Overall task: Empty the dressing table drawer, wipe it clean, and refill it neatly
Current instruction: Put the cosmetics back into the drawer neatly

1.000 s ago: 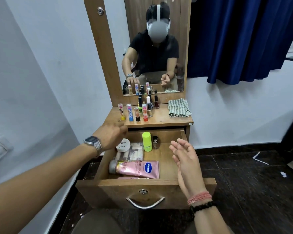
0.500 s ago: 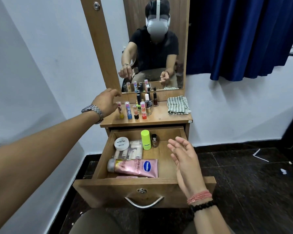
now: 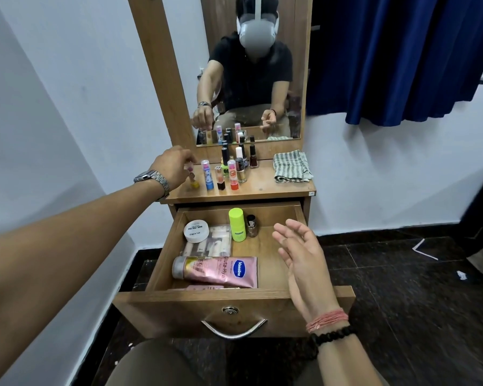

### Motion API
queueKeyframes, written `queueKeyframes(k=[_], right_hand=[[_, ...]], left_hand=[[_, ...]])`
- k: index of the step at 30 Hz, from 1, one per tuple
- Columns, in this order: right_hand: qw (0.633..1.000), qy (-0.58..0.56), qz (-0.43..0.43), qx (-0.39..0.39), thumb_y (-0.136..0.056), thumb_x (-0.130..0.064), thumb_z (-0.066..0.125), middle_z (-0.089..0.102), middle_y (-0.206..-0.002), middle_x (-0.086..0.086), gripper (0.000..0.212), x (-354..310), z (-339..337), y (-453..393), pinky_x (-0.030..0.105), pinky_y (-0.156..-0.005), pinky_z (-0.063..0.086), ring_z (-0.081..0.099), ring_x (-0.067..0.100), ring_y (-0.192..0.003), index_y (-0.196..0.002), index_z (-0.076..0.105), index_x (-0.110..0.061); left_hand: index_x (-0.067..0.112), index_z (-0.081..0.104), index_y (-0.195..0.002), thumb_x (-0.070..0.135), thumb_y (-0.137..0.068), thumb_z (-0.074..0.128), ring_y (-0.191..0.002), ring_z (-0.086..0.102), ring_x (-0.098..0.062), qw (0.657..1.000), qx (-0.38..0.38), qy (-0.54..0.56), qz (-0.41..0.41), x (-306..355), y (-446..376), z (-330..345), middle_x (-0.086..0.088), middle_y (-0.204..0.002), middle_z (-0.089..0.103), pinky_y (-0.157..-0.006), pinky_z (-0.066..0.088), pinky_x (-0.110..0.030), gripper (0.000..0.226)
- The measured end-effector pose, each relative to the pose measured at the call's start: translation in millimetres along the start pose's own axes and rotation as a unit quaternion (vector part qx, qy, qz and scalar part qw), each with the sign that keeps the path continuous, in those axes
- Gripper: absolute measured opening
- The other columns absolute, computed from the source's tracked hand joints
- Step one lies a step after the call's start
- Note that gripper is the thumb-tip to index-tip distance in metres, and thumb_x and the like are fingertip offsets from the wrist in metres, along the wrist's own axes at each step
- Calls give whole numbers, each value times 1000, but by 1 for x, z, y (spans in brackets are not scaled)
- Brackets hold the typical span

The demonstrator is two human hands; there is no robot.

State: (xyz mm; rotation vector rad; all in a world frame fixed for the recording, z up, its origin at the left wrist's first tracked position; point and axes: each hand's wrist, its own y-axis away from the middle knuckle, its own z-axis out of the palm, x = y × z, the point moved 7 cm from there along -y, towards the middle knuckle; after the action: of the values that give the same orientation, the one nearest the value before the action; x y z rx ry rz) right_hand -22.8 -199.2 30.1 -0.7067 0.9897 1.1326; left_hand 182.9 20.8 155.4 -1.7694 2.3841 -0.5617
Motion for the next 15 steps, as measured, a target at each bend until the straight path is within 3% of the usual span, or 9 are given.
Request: queueKeyframes(k=[5, 9, 12, 15], right_hand=[[1000, 0, 3, 5, -94, -9, 55, 66, -116, -3, 25, 0, 0, 0, 25, -92, 45, 61, 9, -110, -115, 55, -21], [1000, -6, 4, 11, -94, -6, 53, 65, -116, -3, 26, 0, 0, 1, 21, -84, 45, 61, 6, -108, -115, 55, -21], [1000, -17, 4, 20, -94, -2, 51, 64, -117, 0, 28, -1, 0, 1, 17, -80, 44, 61, 7, -107, -117, 53, -17], [1000, -18, 5, 25, -93, -1, 50, 64, -118, 2, 30, -1, 0, 1, 14, -77, 45, 61, 8, -105, -119, 52, -15]], left_hand=[[18, 65, -97, 20, -84, 71, -86, 54, -16, 1000, -9, 15, -21, -7, 7, -1, -2, -102, 64, -65, 39, -28, 15], [24, 62, -89, 25, -82, 71, -89, 60, -19, 998, 1, 44, -42, -13, 20, -11, 3, -100, 67, -63, 43, -29, 12], [25, 60, -88, 28, -82, 69, -89, 64, -19, 999, 29, 43, -12, -2, 37, -26, 4, -97, 68, -72, 51, -36, 11], [28, 61, -90, 33, -83, 67, -85, 64, -14, 997, 42, 46, 39, 21, 57, -33, 10, -92, 67, -70, 52, -36, 11]])
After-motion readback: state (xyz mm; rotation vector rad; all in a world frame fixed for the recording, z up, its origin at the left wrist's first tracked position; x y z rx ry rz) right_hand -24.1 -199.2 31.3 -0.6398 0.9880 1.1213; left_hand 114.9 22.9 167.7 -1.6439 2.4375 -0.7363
